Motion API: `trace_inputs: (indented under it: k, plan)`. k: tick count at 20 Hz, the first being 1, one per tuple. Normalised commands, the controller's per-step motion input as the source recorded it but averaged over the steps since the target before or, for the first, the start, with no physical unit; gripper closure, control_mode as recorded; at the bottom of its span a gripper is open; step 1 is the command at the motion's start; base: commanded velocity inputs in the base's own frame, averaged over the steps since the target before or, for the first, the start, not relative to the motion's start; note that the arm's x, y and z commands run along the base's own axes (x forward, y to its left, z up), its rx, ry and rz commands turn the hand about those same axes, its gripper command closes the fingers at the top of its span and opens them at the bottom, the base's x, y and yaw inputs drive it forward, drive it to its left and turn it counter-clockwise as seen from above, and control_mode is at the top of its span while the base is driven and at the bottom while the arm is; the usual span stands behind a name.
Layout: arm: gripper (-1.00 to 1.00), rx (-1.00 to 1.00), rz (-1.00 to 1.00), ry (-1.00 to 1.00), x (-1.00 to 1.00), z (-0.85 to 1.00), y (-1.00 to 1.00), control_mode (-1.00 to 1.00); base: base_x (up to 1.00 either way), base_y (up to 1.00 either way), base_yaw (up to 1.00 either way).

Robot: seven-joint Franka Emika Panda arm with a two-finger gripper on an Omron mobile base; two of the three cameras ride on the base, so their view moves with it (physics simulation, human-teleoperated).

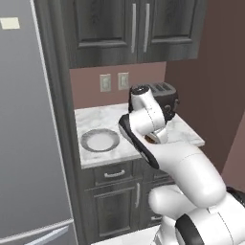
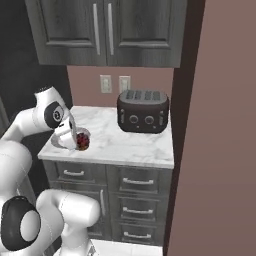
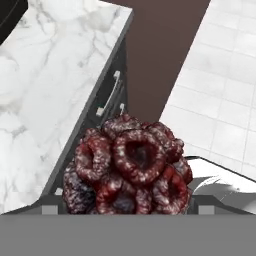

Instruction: Take the baked cake out of the oven and place it on the plate for cooling. Then close the oven door.

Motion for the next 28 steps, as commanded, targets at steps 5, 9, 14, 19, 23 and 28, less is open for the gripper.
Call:
trace_inputs:
  k: [5,9,14,19,23,28]
  plan:
    - [1.00,0.00,0.00,0.00,0.00,0.00,0.00,1.00,0.52,0.00,0.22]
    - [1.00,0.00,0.00,0.00,0.00,0.00,0.00,1.00,0.05,0.00,0.28]
    - [1.00,0.06,0.42,0.00,0.17,0.00,-0.01,-1.00,0.00,0.00,0.00]
    - [1.00,0.09,0.60,0.00,0.59,-0.08,-0.05,-1.00,0.00,0.00,0.00]
    - [1.00,0.07,0.58,0.00,0.53,-0.23,0.00,-1.00,0.00,0.00,0.00]
    - [1.00,0.06,0.53,0.00,0.19,-0.27,0.05,-1.00,0.00,0.00,0.00]
